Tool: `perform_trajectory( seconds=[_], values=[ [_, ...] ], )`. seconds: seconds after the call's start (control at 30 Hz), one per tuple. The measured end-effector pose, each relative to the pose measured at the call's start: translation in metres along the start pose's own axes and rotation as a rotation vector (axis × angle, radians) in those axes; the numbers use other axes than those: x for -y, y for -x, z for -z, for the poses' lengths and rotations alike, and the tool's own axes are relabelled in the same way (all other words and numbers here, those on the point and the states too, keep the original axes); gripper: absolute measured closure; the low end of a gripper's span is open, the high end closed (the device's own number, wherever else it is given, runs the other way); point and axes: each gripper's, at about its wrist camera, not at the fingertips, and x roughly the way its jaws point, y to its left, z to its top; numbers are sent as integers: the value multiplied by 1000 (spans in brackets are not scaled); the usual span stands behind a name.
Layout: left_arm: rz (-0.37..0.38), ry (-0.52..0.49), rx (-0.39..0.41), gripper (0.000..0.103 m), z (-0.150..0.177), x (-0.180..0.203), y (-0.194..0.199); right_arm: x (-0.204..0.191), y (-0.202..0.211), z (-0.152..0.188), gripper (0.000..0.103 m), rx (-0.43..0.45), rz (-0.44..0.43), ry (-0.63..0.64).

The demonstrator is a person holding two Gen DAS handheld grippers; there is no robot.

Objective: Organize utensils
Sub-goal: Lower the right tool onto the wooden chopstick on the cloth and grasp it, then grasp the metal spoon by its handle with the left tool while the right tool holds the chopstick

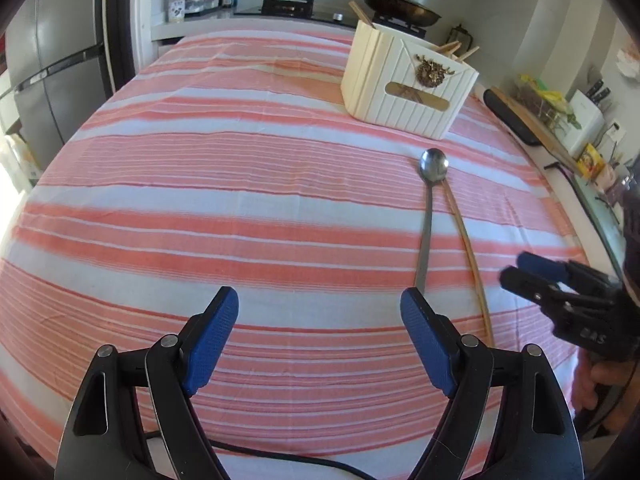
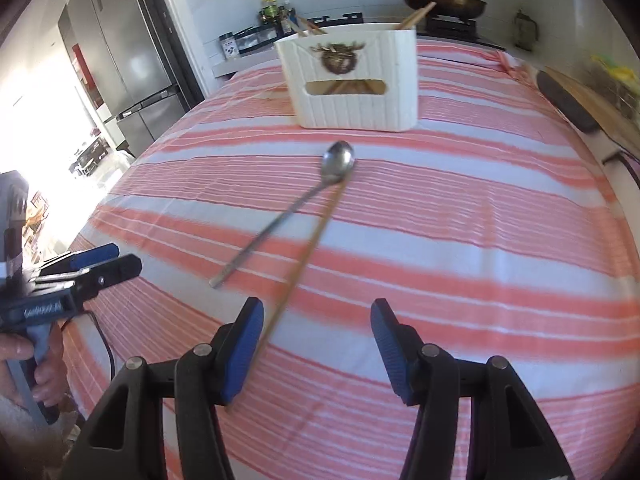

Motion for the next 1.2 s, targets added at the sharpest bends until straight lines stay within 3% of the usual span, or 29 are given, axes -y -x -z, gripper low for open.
perform_trajectory(
  seconds=[0.13, 0.17, 0.27, 0.5, 0.73, 0.77, 0.83, 0.87, 0.9, 1.07, 1.2],
  values=[
    [-6, -42, 11, 19, -3, 11, 5, -12, -39, -24, 49, -24, 43, 27],
    [-9, -57, 14, 19, -4, 14, 5, -12, -47, -26, 66, -36, 64, 33],
    [-6, -112, 21, 18, -11, 27, 5, 1, -44, -24, 93, -16, 100, 14],
    [10, -245, -25, 17, -34, 68, -42, 57, -12, 0, 98, -20, 193, -61],
    [-80, -321, -81, 21, -28, 86, -78, 87, 24, 39, 98, -7, 278, -70],
    [-74, -311, -70, 27, -27, 85, -76, 88, 28, 43, 98, 1, 281, -73],
    [-42, -273, -72, 54, -27, 83, -72, 90, 31, 49, 98, 10, 277, -83],
    [-50, -265, -68, 79, -26, 84, -70, 92, 33, 51, 98, 16, 272, -89],
    [-53, -257, -72, 93, -24, 86, -68, 94, 33, 53, 98, 22, 269, -92],
    [-35, -180, -91, 96, -5, 99, -57, 97, 33, 53, 98, 31, 263, -100],
    [18, -142, -111, 92, 12, 116, -45, 99, 35, 55, 98, 36, 269, -104]
  ],
)
